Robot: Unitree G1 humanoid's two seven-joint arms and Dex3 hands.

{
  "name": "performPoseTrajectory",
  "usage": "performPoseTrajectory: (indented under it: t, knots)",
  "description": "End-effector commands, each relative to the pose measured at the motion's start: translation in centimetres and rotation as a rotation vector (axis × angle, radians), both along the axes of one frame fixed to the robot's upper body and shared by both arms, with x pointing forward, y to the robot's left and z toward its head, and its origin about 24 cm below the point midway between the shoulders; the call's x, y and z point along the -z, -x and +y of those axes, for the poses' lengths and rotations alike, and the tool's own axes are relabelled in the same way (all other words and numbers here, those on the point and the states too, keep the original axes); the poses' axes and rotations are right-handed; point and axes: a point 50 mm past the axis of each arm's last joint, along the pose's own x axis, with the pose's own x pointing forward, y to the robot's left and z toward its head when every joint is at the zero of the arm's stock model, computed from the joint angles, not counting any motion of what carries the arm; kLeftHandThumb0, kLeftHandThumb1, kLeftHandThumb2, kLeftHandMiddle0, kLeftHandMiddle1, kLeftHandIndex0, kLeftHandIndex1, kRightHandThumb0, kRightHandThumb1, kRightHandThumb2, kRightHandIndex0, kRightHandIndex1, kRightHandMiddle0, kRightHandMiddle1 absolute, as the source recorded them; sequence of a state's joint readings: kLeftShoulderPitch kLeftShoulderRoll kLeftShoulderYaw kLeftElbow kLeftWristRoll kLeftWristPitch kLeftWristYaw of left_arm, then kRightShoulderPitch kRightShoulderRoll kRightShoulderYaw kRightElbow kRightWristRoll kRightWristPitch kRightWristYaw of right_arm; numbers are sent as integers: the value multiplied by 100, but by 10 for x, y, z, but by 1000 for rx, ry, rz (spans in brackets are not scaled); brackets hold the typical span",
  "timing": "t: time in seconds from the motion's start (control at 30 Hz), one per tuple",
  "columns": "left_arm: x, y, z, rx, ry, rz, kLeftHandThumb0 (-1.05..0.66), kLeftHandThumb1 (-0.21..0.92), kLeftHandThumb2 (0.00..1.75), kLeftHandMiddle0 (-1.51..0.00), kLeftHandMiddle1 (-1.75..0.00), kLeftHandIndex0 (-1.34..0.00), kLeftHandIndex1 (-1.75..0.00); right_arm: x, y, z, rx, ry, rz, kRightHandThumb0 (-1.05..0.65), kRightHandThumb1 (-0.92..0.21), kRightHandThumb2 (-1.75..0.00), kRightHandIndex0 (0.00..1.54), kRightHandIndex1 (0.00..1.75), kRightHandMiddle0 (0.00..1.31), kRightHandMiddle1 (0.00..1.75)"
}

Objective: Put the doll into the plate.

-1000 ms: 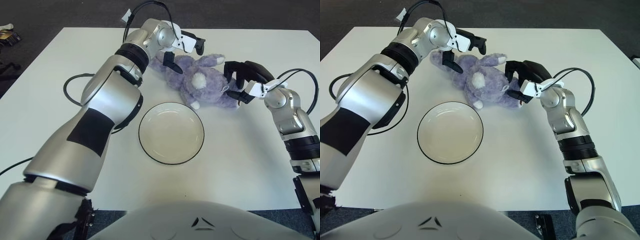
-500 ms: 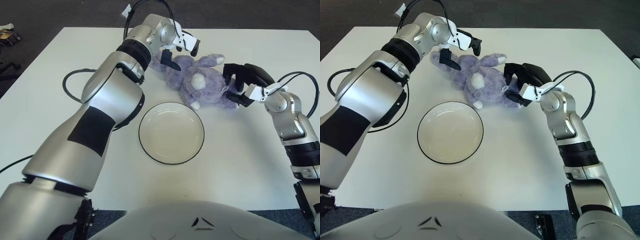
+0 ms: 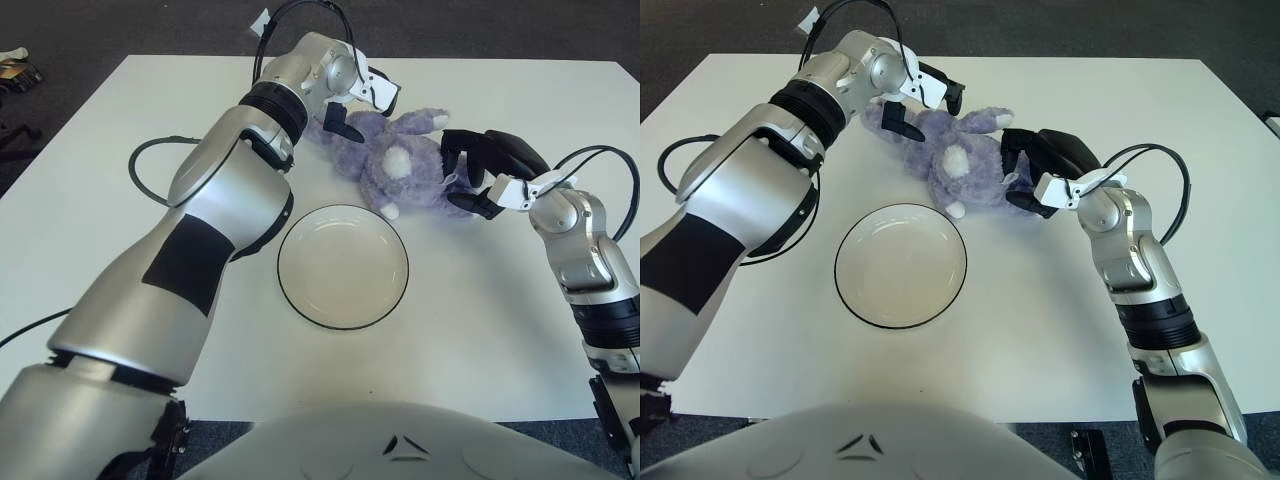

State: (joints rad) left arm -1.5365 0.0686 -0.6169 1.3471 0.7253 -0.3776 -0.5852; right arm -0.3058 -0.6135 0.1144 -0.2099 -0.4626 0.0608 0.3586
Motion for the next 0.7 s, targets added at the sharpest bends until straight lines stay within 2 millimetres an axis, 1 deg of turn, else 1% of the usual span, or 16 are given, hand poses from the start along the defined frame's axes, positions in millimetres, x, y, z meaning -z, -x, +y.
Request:
performPoseTrajectory:
  t: [0.0,0.2,0.43,0.6,0.67]
  knots:
    - [4,0,0,6,-18,-23,23,8,140,0,-55,0,-94,-2,6,2,-8,3,-11,0,-12,-150,85,158,51,175]
    - [17,0,-1,-15,-12,3,21,9,138,0,-45,0,-86,-3,11,6,-21,-30,-10,0,-13,-152,81,166,49,175]
    - [20,-1,0,-33,23,17,19,8,137,0,-40,0,-84,-5,16,11,-40,-62,-11,0,-13,-153,78,172,49,175]
    - [25,-2,3,-34,8,-28,18,5,137,-1,-45,0,-82,-6,18,14,-55,-86,-3,0,-14,-153,77,174,48,175]
    - [30,-3,4,-42,-9,-45,21,6,137,0,-54,0,-77,-7,21,16,-67,-74,-5,0,-14,-151,78,170,48,175]
